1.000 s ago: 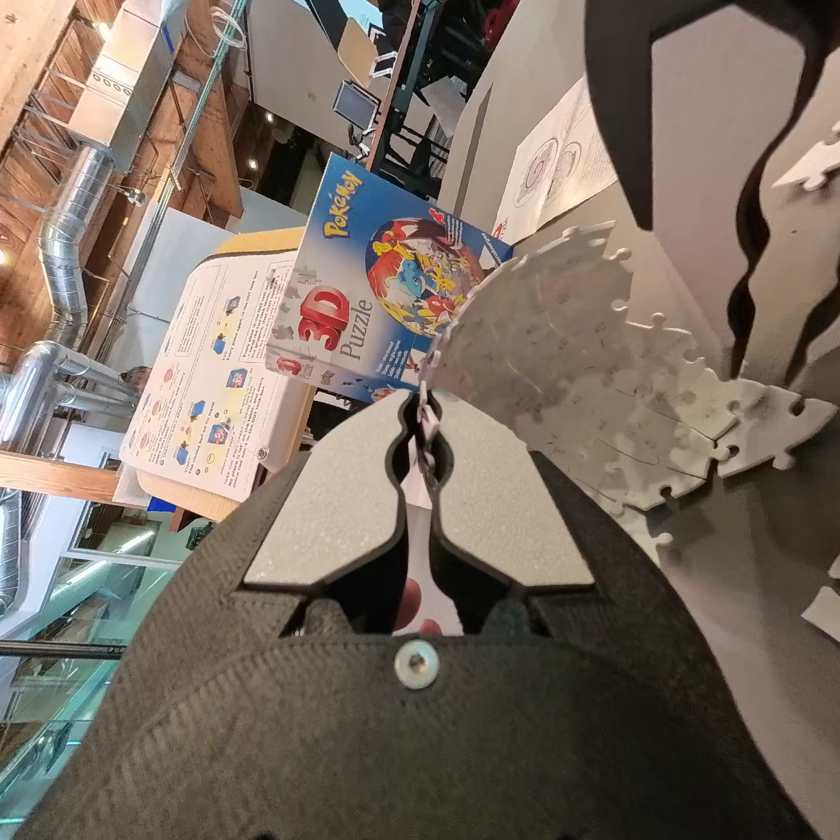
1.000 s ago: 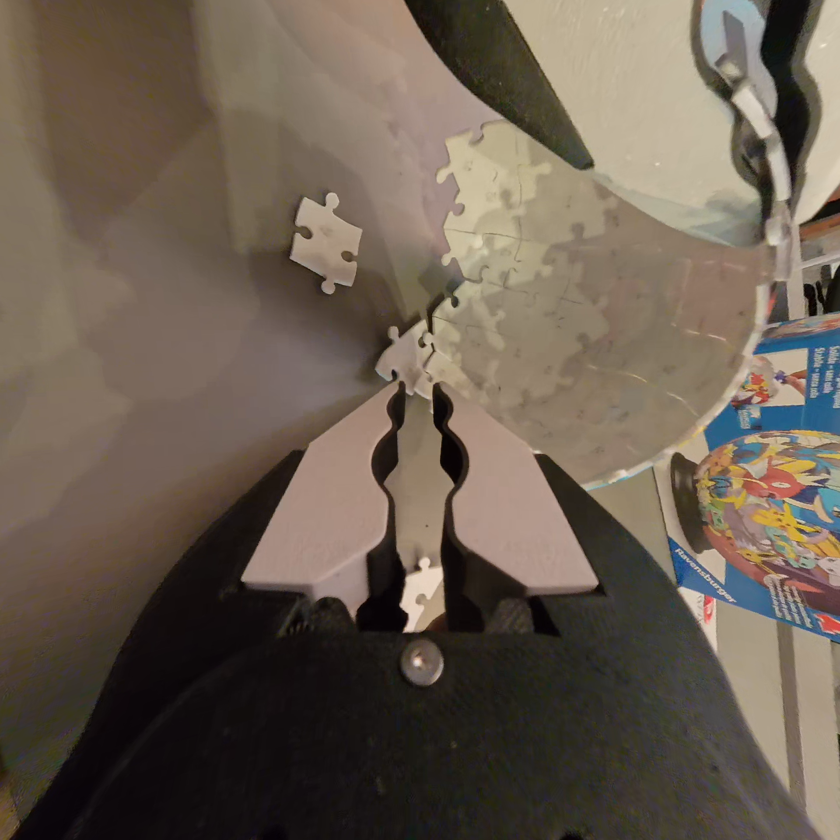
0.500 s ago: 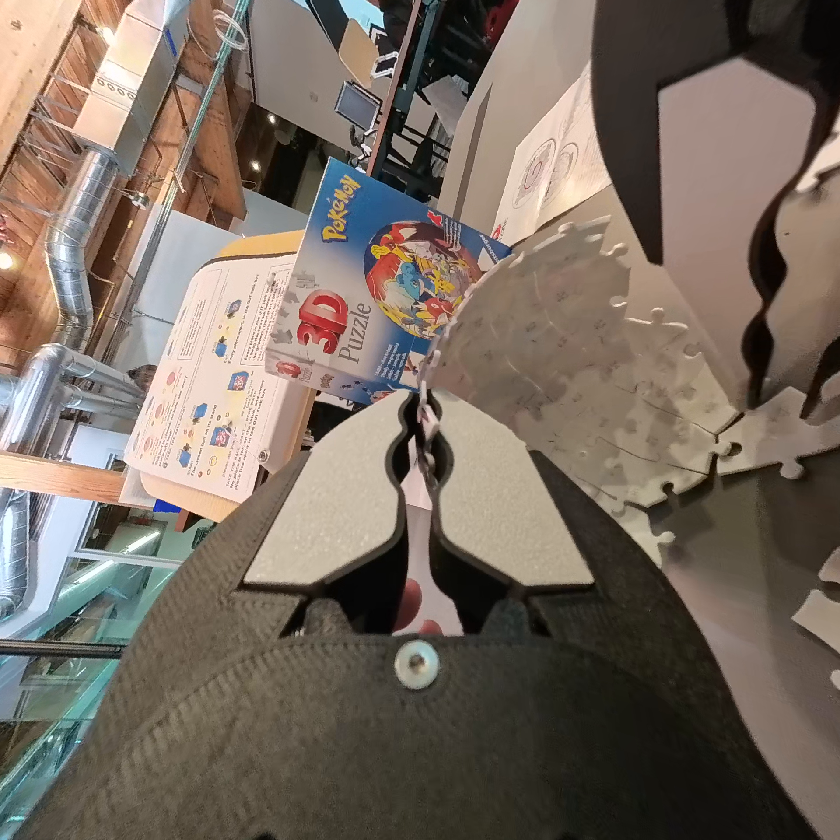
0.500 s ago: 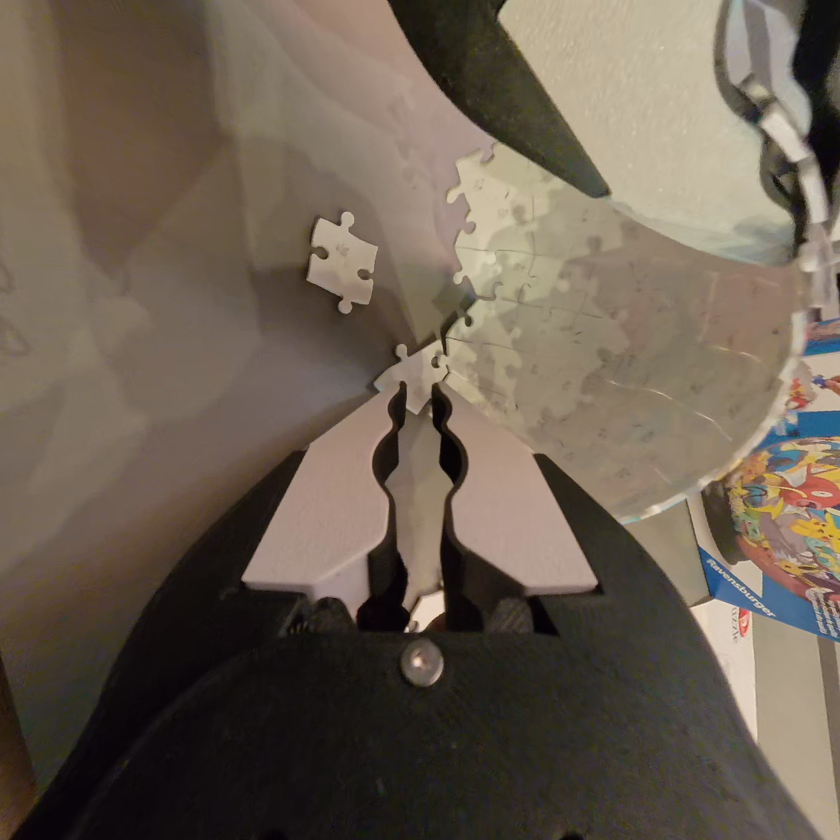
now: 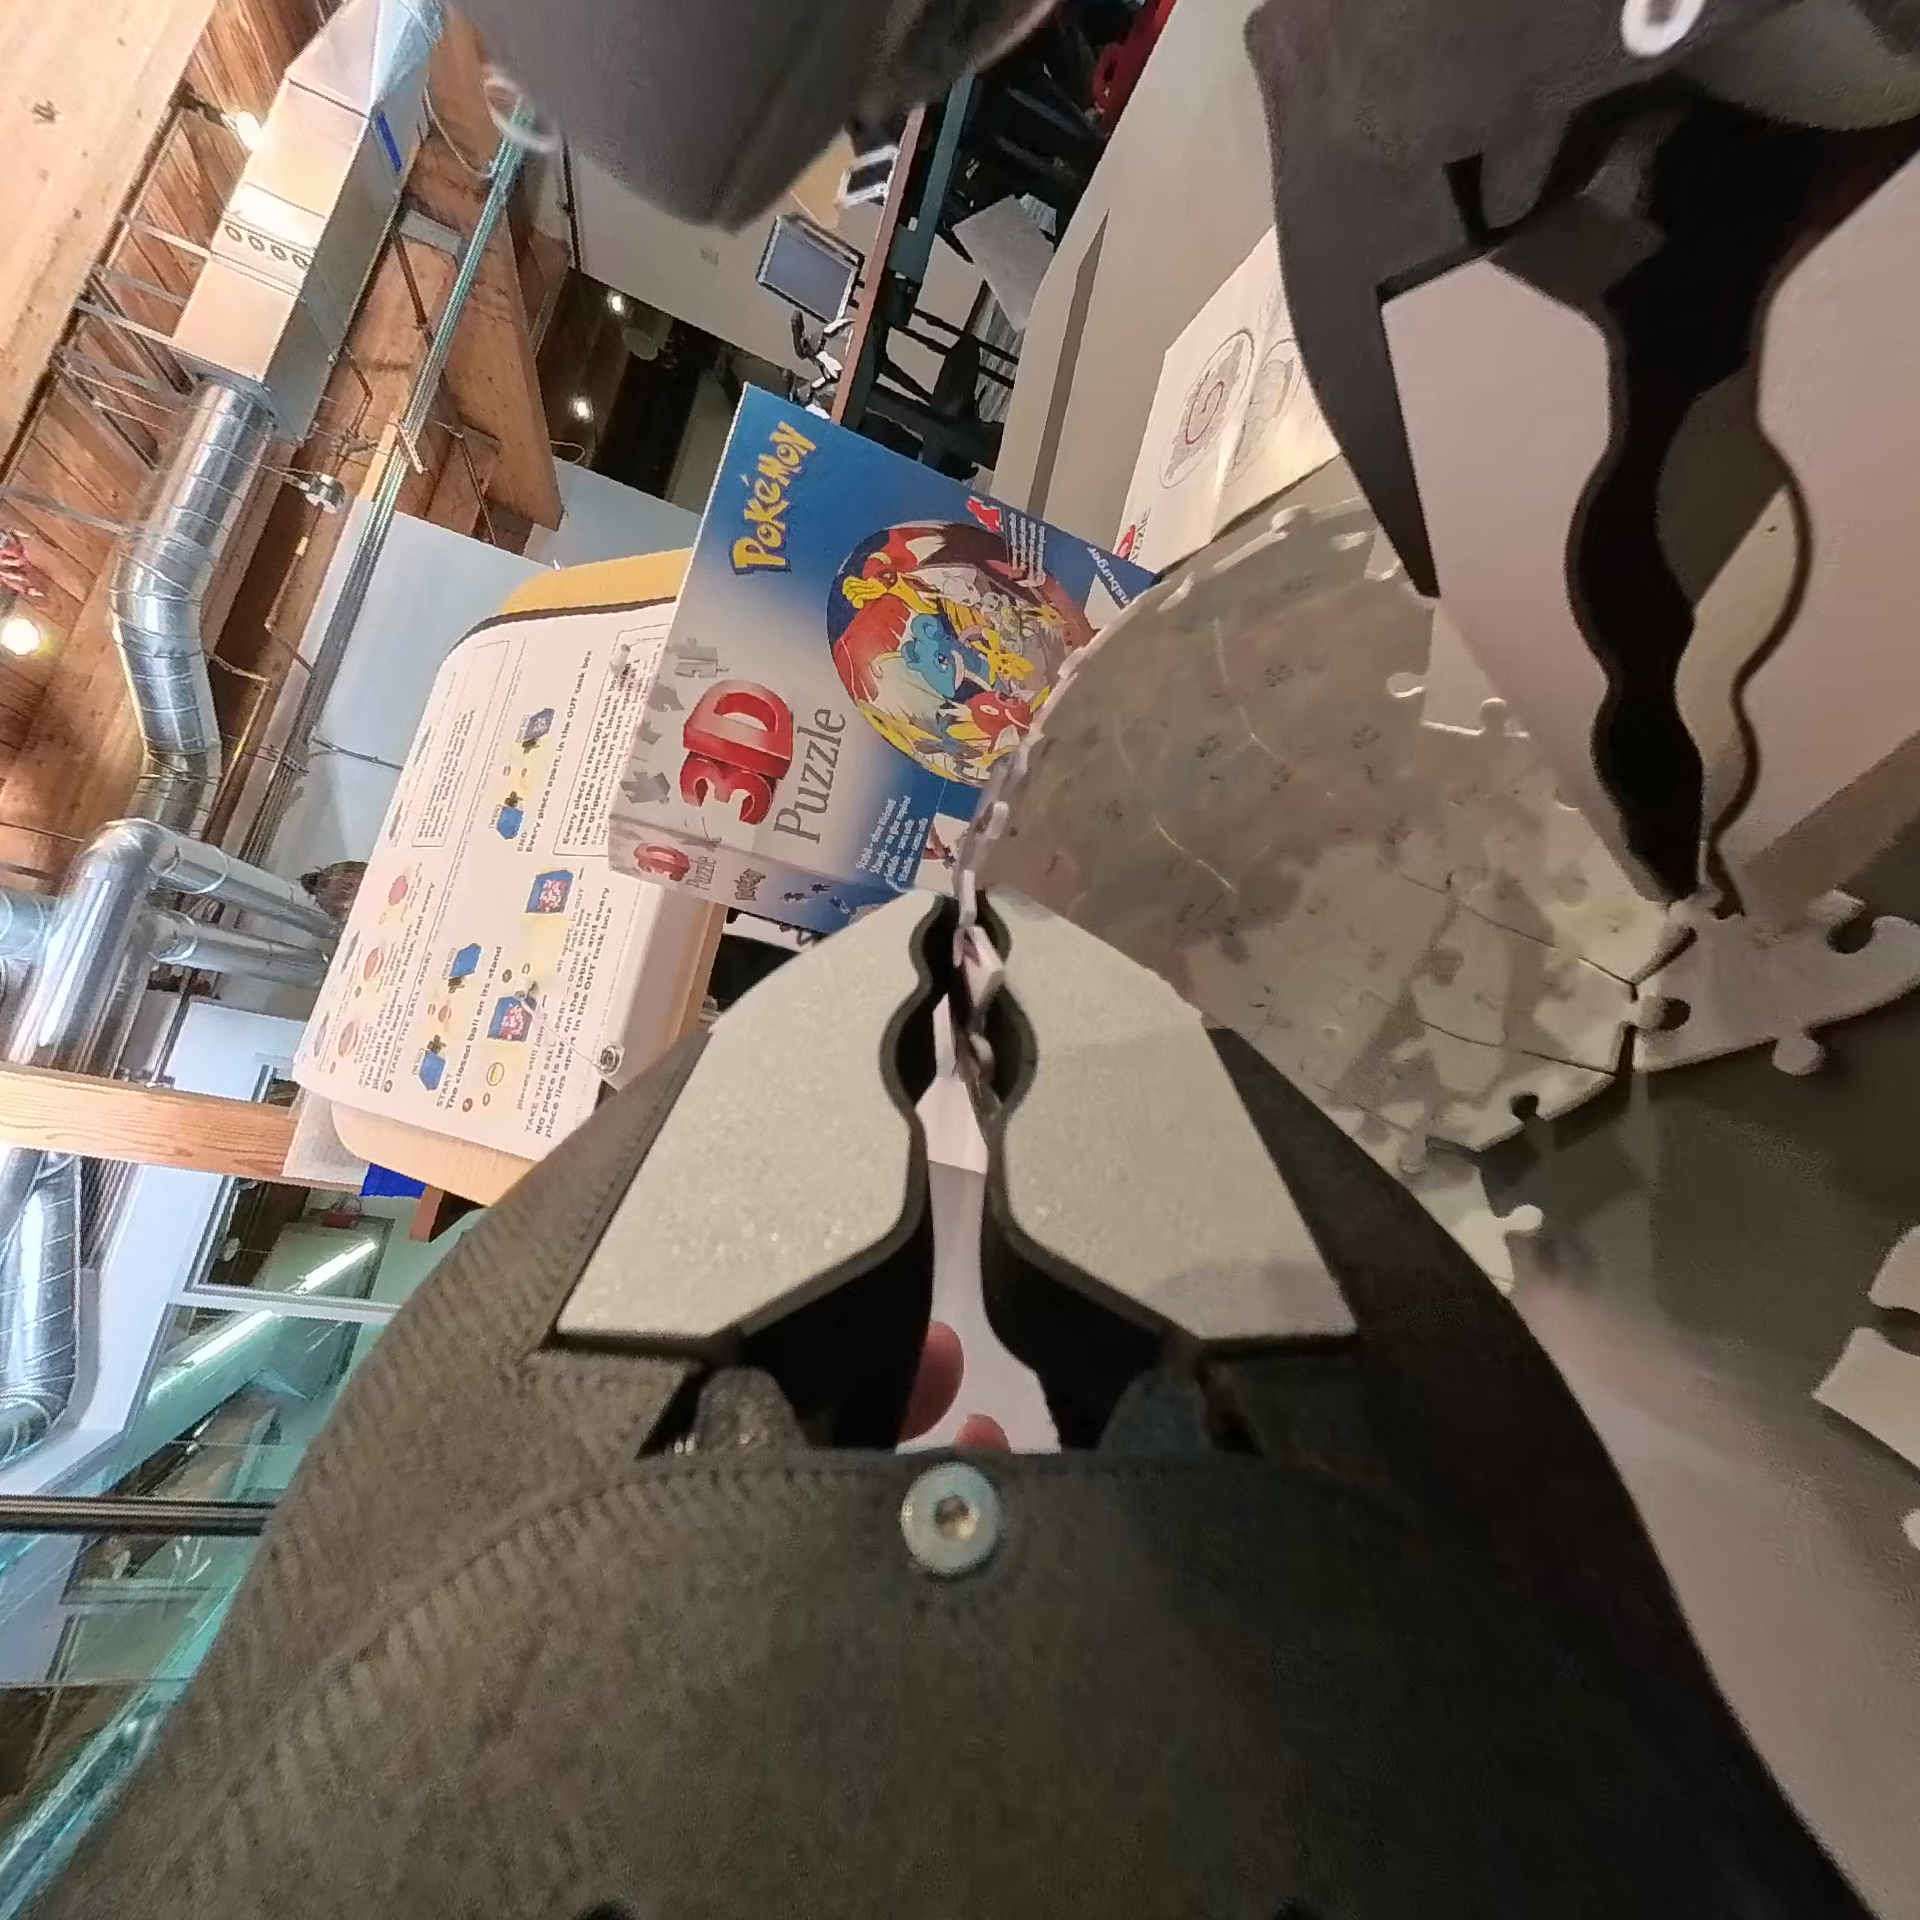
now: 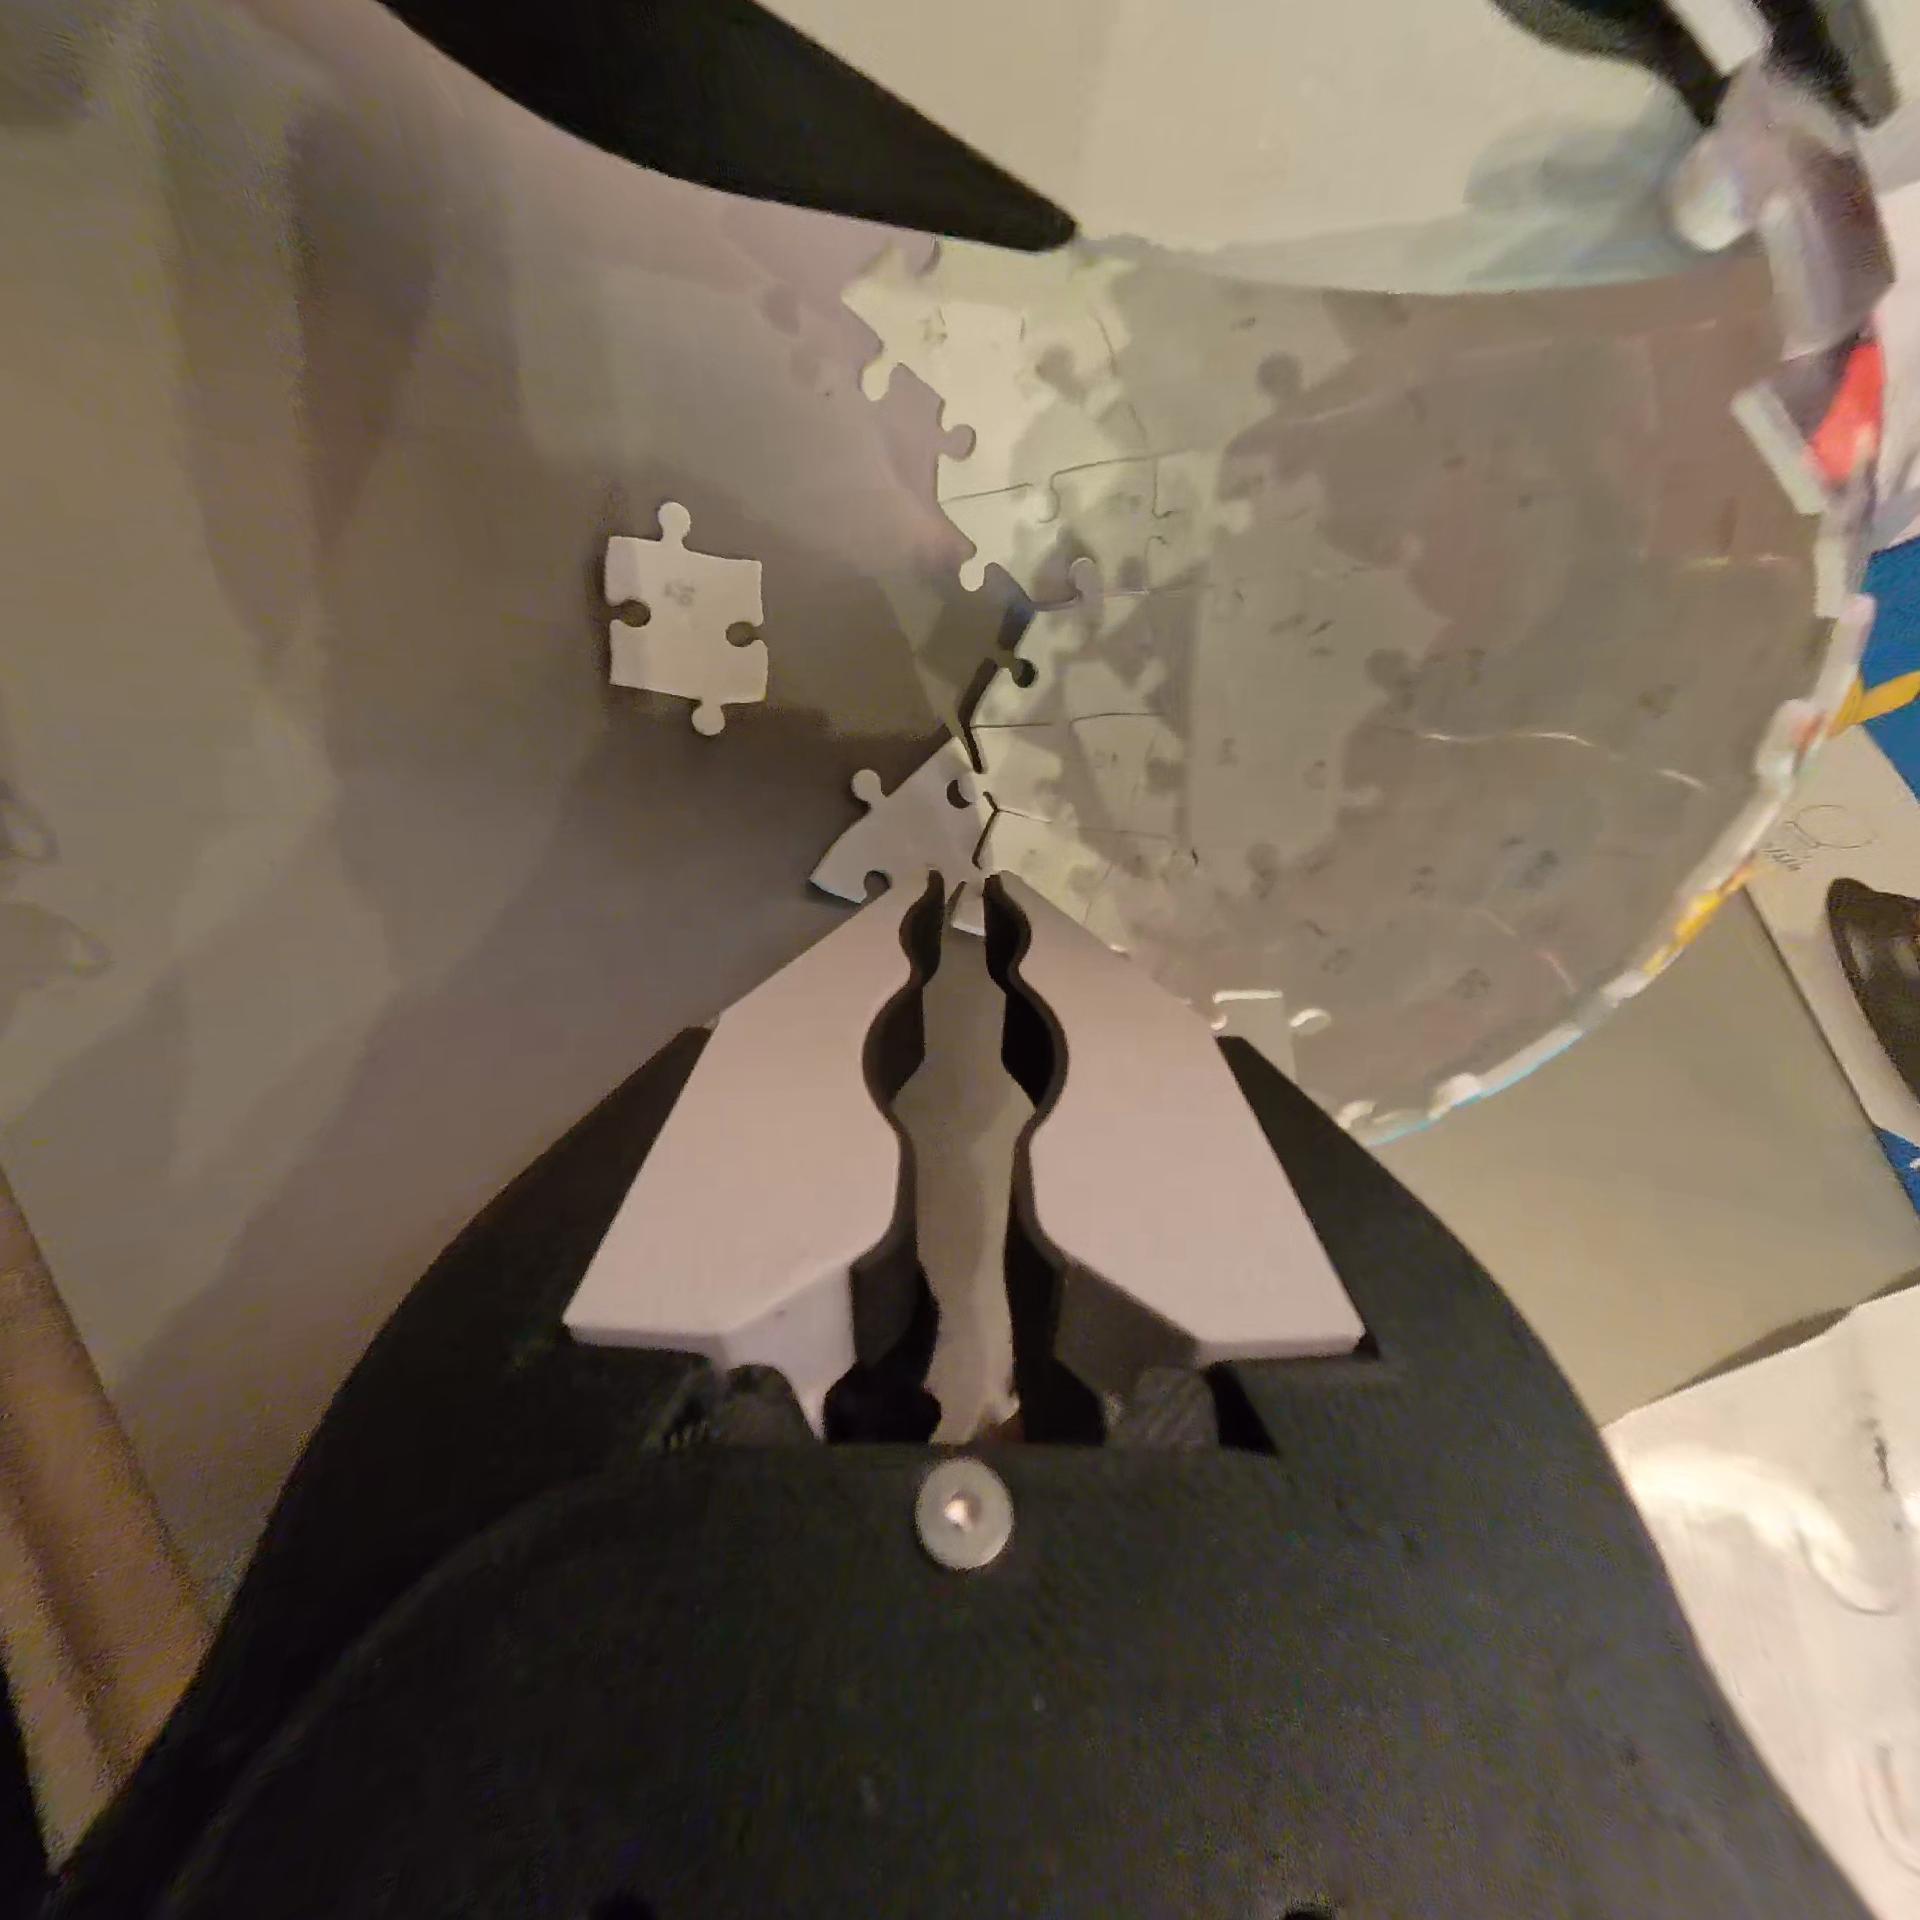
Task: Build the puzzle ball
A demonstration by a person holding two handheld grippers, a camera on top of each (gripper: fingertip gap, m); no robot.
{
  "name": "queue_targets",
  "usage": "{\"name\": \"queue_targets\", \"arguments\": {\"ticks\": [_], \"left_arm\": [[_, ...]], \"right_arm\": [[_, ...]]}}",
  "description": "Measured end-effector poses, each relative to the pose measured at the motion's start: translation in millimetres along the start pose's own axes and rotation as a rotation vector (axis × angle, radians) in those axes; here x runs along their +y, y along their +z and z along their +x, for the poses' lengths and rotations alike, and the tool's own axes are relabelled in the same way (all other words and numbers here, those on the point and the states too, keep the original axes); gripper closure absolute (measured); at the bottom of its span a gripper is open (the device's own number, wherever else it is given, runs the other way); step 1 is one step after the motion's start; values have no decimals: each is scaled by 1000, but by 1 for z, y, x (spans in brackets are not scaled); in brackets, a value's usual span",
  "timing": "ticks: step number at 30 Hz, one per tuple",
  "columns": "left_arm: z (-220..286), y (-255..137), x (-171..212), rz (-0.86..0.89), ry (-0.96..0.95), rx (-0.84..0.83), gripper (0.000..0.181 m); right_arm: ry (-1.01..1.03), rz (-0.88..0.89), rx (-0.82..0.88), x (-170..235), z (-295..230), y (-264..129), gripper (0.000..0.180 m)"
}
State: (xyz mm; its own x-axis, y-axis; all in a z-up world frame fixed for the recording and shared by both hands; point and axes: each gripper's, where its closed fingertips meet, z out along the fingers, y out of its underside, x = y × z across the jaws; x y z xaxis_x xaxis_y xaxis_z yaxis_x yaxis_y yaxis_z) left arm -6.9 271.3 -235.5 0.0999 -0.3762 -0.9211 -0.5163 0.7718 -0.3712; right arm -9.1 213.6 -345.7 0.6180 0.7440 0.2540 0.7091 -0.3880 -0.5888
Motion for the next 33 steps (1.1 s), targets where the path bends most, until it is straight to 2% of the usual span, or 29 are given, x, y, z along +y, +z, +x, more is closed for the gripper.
{"name": "queue_targets", "arguments": {"ticks": [22, 33], "left_arm": [[-1, -10, -11, 39, 45, -24, 177], [-2, -20, -6, -15, -112, 11, 176]], "right_arm": [[275, 35, -16, 2, 2, 3, 180], [279, 42, -9, 2, 3, 4, 180]]}}
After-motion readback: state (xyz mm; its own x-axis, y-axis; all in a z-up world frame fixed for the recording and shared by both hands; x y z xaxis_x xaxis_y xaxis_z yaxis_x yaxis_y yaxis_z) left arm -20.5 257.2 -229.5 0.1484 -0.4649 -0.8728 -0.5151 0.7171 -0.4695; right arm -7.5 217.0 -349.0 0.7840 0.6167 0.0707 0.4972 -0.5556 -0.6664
